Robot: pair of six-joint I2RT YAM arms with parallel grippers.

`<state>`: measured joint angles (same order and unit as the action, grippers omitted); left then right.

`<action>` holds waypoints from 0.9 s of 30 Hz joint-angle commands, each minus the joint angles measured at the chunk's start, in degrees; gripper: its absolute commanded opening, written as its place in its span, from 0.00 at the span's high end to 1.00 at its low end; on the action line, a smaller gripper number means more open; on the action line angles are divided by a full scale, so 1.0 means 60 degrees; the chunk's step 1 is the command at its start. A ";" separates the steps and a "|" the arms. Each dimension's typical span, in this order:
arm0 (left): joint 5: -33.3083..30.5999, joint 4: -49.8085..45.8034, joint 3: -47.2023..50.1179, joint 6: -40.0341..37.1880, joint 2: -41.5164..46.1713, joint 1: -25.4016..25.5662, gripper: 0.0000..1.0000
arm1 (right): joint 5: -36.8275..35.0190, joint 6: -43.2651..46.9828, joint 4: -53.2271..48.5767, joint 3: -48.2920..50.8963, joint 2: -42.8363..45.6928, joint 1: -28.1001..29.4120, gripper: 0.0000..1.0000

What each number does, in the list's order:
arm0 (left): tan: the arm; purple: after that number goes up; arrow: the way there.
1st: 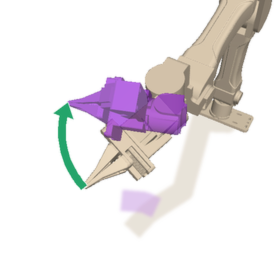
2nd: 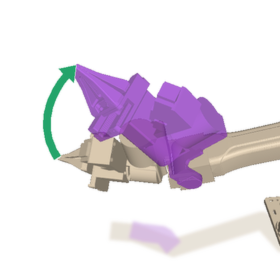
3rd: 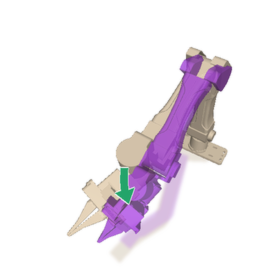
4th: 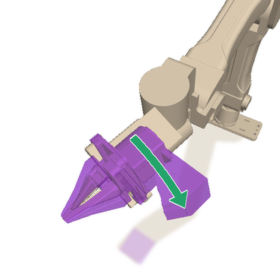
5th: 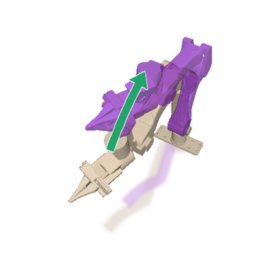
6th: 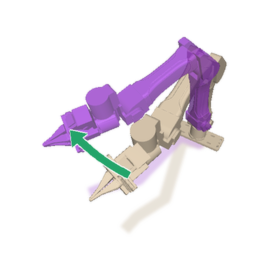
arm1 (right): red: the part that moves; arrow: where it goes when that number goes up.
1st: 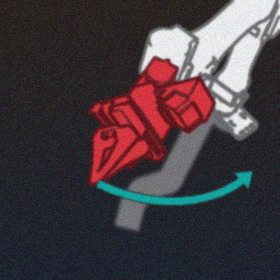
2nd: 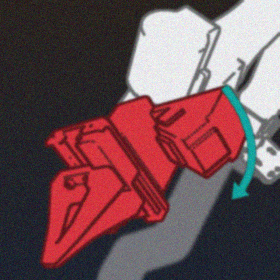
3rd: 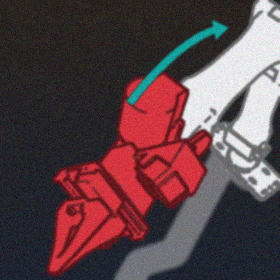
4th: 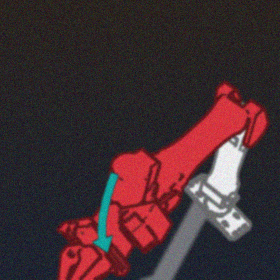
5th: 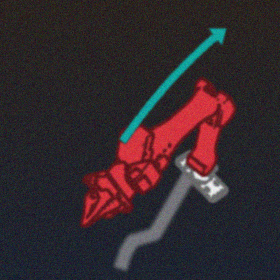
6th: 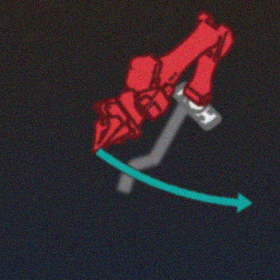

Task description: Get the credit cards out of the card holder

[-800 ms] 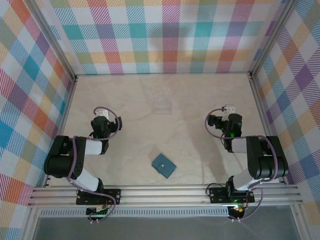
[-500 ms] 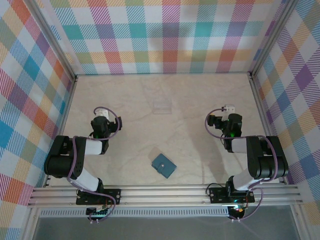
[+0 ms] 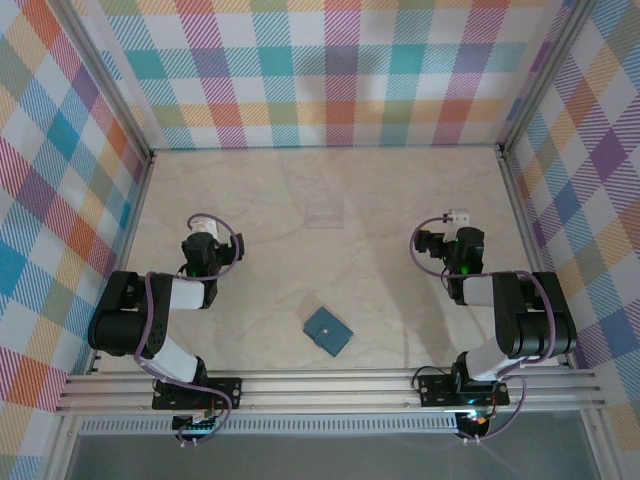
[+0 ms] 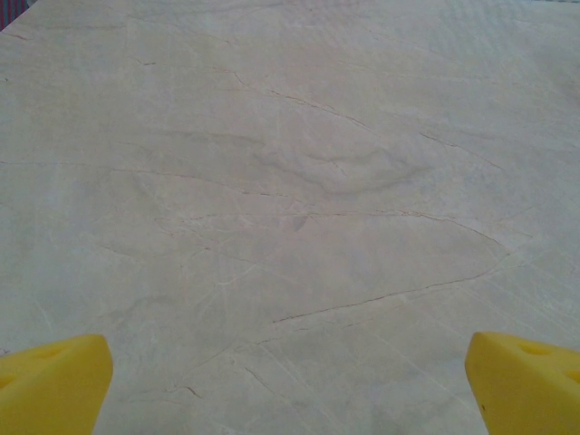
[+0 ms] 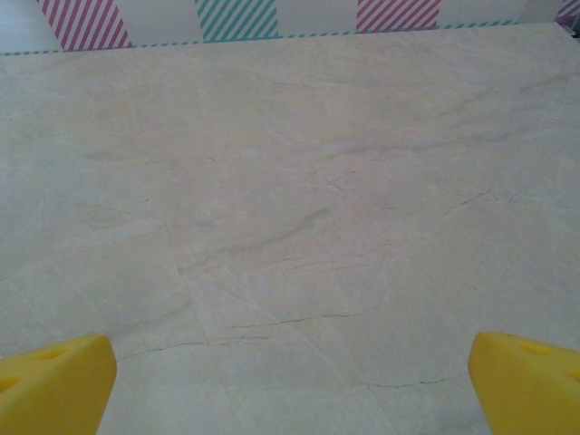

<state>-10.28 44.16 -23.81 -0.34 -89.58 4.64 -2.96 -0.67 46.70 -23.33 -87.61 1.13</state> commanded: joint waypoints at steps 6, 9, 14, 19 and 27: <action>0.0061 0.0433 0.0028 -0.0111 0.0020 0.0049 0.00 | 0.0164 -0.0036 0.0274 0.0022 -0.0046 -0.0020 0.00; 0.0072 0.0433 0.0028 -0.0106 0.0018 0.0047 0.00 | 0.0157 -0.0052 0.0274 0.0023 -0.0046 -0.0021 0.00; 0.0267 0.0413 0.0014 -0.0077 0.0018 -0.0056 0.00 | 0.0171 -0.0056 0.0259 0.0018 -0.0053 -0.0015 0.00; 0.0334 0.0389 0.0014 -0.0055 0.0018 -0.0087 0.00 | 0.0195 0.0019 -0.0060 -0.0024 0.0248 0.0008 0.00; 0.0265 0.0045 -0.0116 -0.0090 0.0184 -0.0057 0.00 | -0.0097 -0.0510 -0.4338 -0.1416 0.1696 0.0220 0.00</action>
<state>-9.02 45.01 -23.81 -0.32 -89.58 4.56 -3.20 -1.21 33.56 -26.72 -80.68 1.78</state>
